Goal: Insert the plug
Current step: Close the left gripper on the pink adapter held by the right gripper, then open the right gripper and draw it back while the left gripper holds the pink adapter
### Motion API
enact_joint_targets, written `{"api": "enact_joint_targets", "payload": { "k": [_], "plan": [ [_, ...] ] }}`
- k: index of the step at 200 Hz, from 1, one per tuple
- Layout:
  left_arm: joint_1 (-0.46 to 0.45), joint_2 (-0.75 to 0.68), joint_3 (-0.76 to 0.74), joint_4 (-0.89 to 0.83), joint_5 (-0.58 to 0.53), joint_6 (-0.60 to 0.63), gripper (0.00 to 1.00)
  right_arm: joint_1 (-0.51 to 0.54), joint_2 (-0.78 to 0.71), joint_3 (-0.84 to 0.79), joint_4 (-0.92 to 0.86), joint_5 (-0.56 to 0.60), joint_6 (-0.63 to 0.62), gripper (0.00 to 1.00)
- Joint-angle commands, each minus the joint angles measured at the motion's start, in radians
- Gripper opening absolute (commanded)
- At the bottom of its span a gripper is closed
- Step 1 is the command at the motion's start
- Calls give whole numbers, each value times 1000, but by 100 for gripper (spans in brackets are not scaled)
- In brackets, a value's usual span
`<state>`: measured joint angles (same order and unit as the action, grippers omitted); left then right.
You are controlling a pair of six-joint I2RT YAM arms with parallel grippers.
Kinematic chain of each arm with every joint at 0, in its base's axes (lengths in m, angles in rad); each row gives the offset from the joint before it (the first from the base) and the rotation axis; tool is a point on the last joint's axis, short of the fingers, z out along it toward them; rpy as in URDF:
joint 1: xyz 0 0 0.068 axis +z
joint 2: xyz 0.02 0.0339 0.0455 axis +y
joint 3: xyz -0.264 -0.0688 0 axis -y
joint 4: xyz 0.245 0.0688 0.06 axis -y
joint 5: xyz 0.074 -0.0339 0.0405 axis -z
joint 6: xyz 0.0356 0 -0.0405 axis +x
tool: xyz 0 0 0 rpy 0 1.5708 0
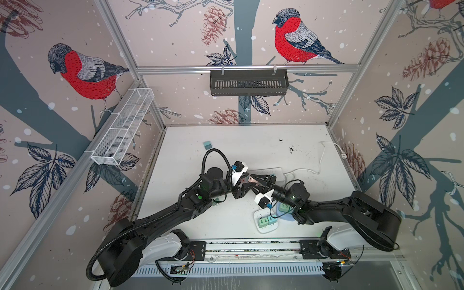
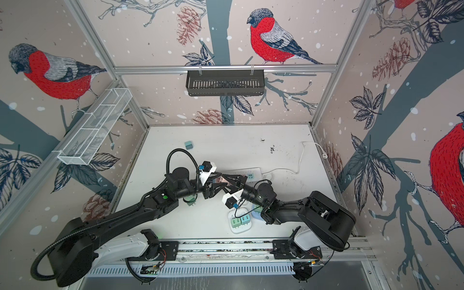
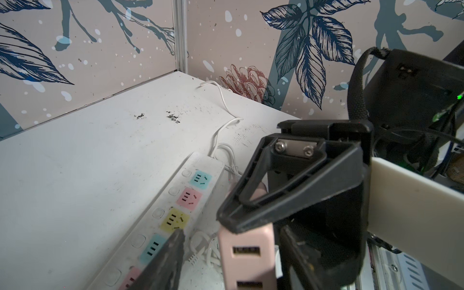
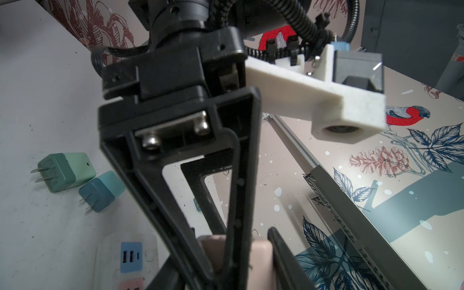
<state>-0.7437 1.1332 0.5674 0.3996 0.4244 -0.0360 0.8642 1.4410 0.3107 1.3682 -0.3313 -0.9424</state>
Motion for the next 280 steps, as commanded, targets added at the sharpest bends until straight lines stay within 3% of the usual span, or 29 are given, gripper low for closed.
{"api": "enact_joint_targets", "payload": {
  "k": [1, 70, 93, 118, 146, 158, 160, 162, 163, 167, 237, 280],
  "plan": [
    [-2, 12, 15, -21, 25, 15, 57, 4, 5, 8, 34, -5, -3, 2],
    [-5, 53, 41, -45, 57, 23, 41, 6, 12, 10, 35, -11, -7, 2],
    [-5, 69, 51, -53, 77, 25, 26, 7, 12, 10, 35, -12, -8, 2],
    [-5, 74, 55, -53, 94, 25, 0, 7, 12, 10, 37, -11, -6, 4],
    [-5, 61, 45, -37, 89, 22, 0, 7, 14, 5, 61, -1, 3, 32],
    [-5, 51, 37, -33, 72, 20, 0, 7, 19, -1, 86, 6, 10, 51],
    [-5, 49, 35, -31, 66, 18, 0, 7, 18, -3, 92, 6, 12, 63],
    [-5, 48, 33, -30, 61, 18, 0, 7, 19, -3, 98, 7, 13, 87],
    [-5, 45, 33, -30, 58, 18, 0, 7, 19, -4, 101, 6, 13, 94],
    [-5, 40, 29, -29, 49, 16, 0, 7, 22, -7, 112, 7, 14, 100],
    [1, -207, -138, 62, -345, -33, 0, -7, -14, -28, 160, 52, 72, 100],
    [1, -336, -209, 75, -492, -8, 0, -61, -76, -14, 152, 135, 230, 100]
  ]
}}
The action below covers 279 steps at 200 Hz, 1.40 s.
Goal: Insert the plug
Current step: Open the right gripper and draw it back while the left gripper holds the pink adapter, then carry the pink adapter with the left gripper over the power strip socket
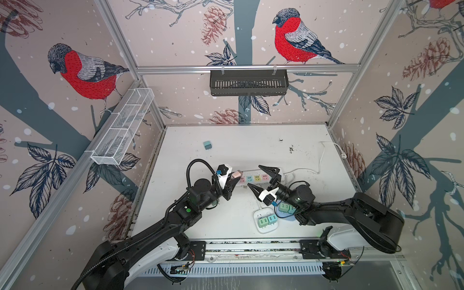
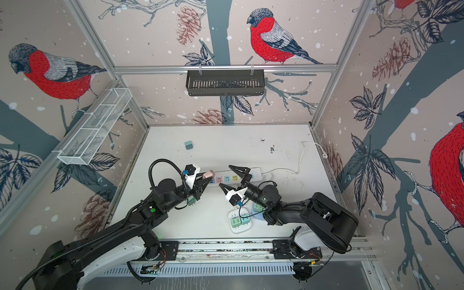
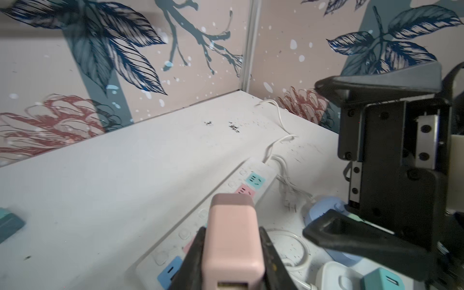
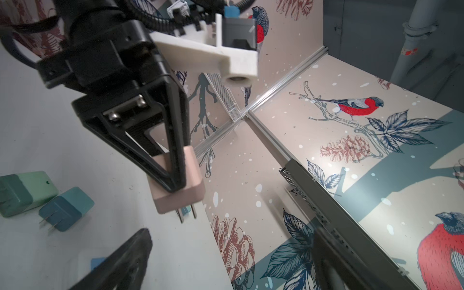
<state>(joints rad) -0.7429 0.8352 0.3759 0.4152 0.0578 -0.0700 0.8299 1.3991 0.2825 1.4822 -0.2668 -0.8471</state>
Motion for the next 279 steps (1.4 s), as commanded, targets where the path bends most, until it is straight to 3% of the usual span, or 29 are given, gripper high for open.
{"api": "enact_joint_targets", "payload": {
  "k": [1, 24, 42, 55, 72, 105, 136, 189, 232, 279],
  "plan": [
    [0, -39, -18, 57, -128, 27, 0, -29, -36, 15, 37, 72, 144, 100],
    [0, -46, -15, 22, -127, 115, 0, -109, -120, 64, -69, 159, 382, 100],
    [0, -40, -5, 8, -95, 161, 0, -227, -207, 153, -318, 79, 553, 100],
    [-1, -31, 11, -4, -39, 193, 0, -303, -233, 215, -488, 10, 616, 100],
    [-8, -11, 39, -24, 42, 224, 0, -366, -236, 250, -578, 19, 656, 100],
    [-10, 50, 97, -11, 142, 249, 0, -483, -232, 212, -525, 81, 764, 100],
    [-10, 167, 249, -117, 203, 277, 0, -605, -202, 216, -536, 96, 886, 100],
    [-10, 386, 498, -294, 219, 380, 0, -753, -199, 136, -442, 134, 1061, 100],
    [-10, 627, 767, -544, 345, 437, 0, -776, -162, 151, -447, 123, 1080, 100],
    [-16, 913, 1078, -819, 349, 470, 0, -785, -114, 161, -439, 138, 1090, 100]
  ]
}}
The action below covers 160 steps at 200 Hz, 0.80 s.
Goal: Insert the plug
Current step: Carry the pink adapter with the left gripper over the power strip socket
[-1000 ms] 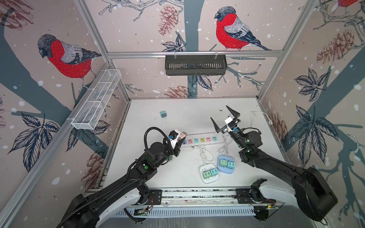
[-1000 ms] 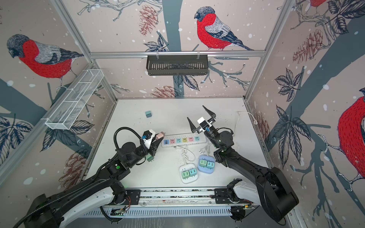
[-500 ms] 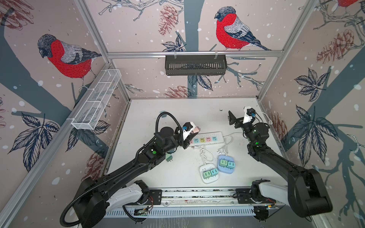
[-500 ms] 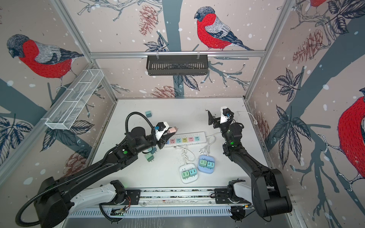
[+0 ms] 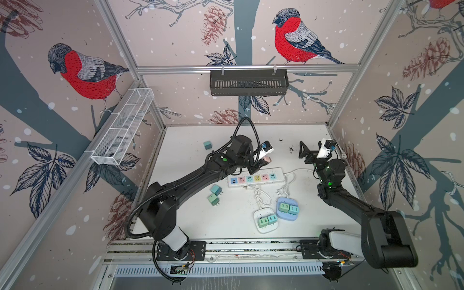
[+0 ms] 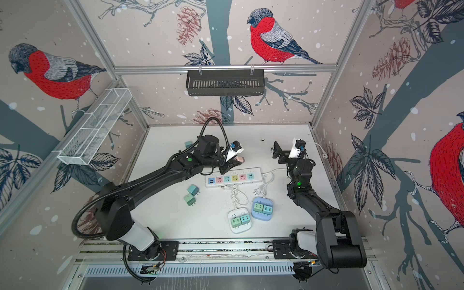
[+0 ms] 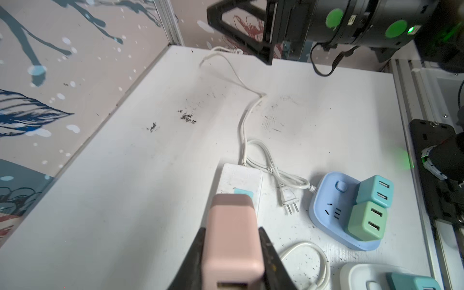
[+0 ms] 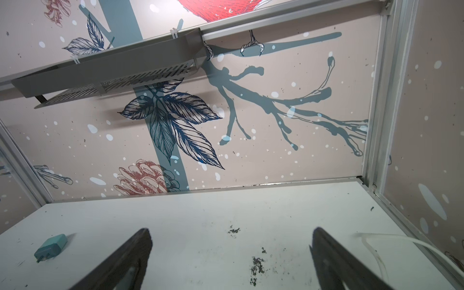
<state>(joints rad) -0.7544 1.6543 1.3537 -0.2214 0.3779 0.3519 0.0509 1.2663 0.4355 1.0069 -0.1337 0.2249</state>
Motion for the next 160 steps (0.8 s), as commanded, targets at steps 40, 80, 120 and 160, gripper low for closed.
{"api": "enact_joint_targets", "payload": {
  "k": [40, 80, 120, 160],
  "plan": [
    [-31, 305, 335, -363, -20, 80, 0, -13, 43, 23, 29, 2, 23, 100],
    [-82, 493, 566, -534, -87, 106, 0, -27, 66, 35, 26, -15, 37, 100],
    [-114, 656, 819, -732, -185, 116, 0, -43, 77, 39, 25, -33, 53, 100],
    [-120, 702, 912, -805, -266, 116, 0, -54, 82, 39, 29, -44, 64, 100]
  ]
}}
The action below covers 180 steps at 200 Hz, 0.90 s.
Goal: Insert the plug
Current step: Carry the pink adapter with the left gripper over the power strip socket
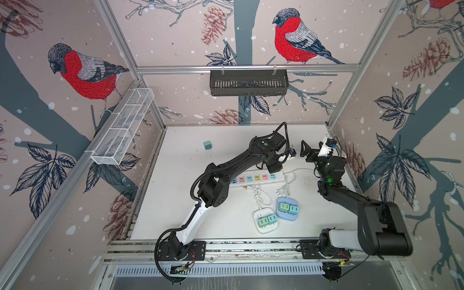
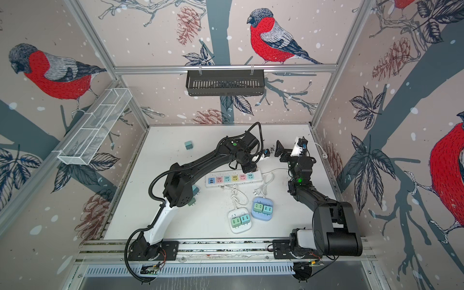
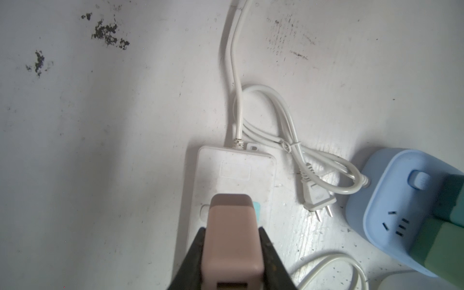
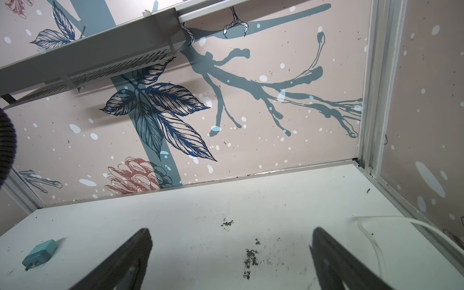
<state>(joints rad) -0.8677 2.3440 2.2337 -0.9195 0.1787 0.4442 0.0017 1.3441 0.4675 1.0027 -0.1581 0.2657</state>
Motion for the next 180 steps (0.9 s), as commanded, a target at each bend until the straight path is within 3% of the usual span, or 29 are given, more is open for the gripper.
{"api": "enact_joint_targets", "payload": {
  "k": [1, 180],
  "plan": [
    [-7, 13, 33, -108, -68, 24, 0, -5, 5, 7, 34, -20, 25, 100],
    [-48, 89, 49, -149, -177, 36, 0, -31, 30, 11, 52, -69, 62, 100]
  ]
}}
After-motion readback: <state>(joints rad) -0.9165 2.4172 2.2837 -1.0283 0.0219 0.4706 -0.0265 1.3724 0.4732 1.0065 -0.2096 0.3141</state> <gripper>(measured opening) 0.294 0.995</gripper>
